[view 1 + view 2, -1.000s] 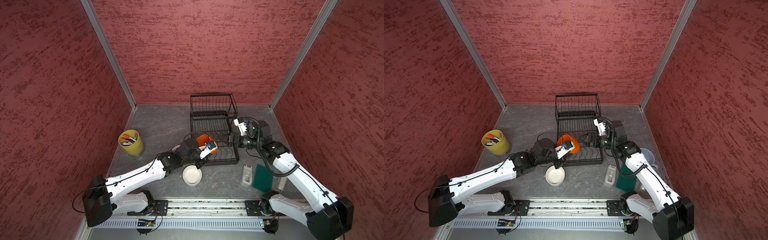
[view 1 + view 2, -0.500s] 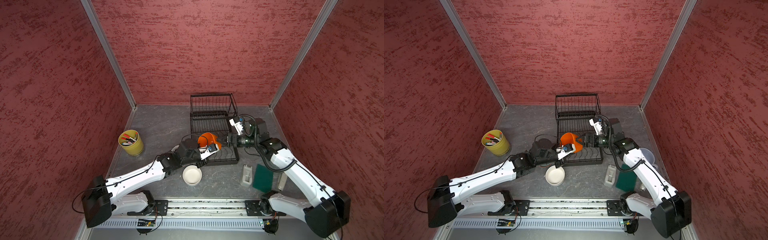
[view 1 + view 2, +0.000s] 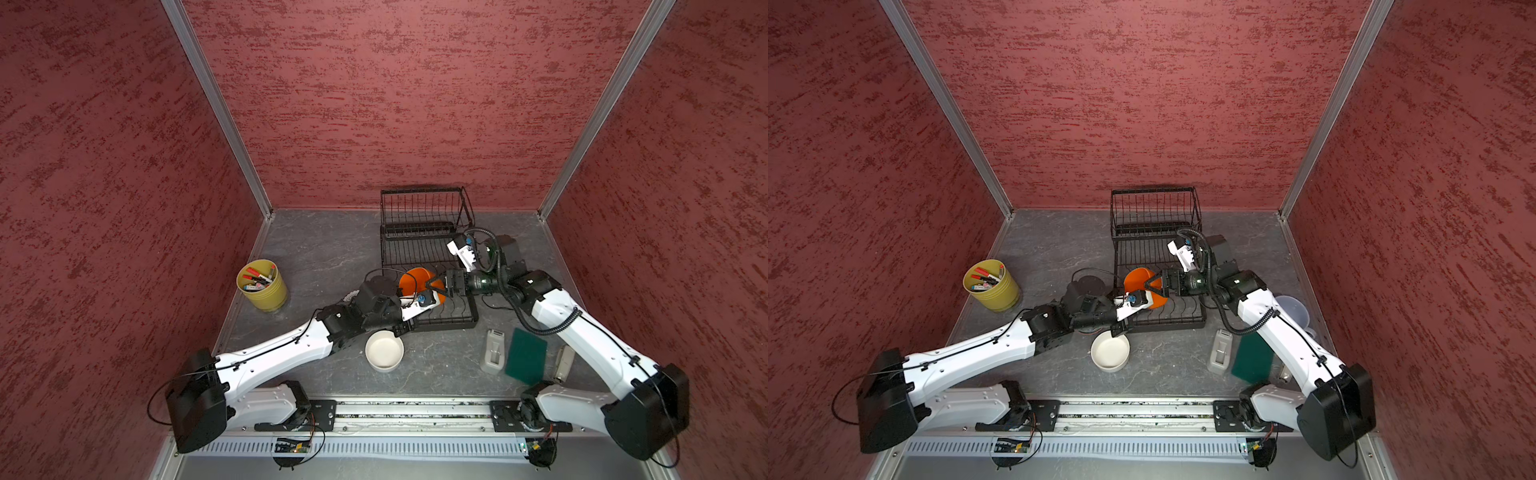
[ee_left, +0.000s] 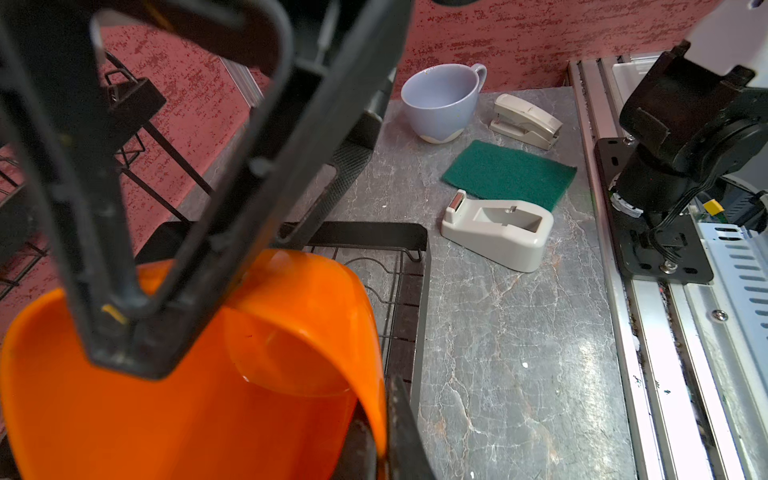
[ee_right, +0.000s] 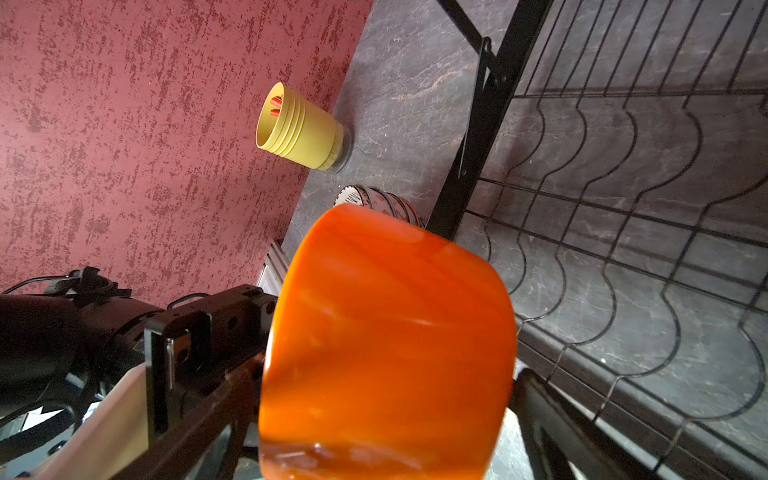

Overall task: Load the bowls into the dish rack
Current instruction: 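Hold the orange bowl up with left gripper while right gripper grasps its rim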

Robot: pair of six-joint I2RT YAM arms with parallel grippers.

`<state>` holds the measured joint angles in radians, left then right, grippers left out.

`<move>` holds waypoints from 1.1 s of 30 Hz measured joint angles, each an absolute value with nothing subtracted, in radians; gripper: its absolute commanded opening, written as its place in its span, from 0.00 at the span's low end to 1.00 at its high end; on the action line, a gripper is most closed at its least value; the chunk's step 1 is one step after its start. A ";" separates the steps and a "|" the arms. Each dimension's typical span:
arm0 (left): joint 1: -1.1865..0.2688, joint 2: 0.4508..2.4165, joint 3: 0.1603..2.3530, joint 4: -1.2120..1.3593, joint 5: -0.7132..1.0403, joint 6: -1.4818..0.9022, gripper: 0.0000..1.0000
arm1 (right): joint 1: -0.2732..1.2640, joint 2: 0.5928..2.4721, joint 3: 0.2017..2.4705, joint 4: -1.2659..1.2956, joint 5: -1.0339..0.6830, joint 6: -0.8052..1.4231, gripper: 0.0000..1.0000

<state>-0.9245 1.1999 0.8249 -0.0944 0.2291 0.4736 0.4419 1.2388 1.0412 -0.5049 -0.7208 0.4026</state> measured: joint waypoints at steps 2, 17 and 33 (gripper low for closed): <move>-0.921 1.200 0.825 -0.093 0.234 0.479 0.00 | 0.443 1.245 1.041 -0.507 -0.721 0.397 0.99; -0.910 1.200 0.811 -0.051 0.242 0.488 0.00 | 0.443 1.263 1.041 -0.488 -0.748 0.387 0.94; -0.910 1.236 0.806 0.017 0.194 0.523 0.00 | 0.442 1.295 1.041 -0.469 -0.764 0.415 0.81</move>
<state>-0.9096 1.2358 0.8059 0.0174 0.1944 0.5232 0.4423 1.2949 1.0412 -0.4690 -0.7643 0.4149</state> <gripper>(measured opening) 0.069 0.839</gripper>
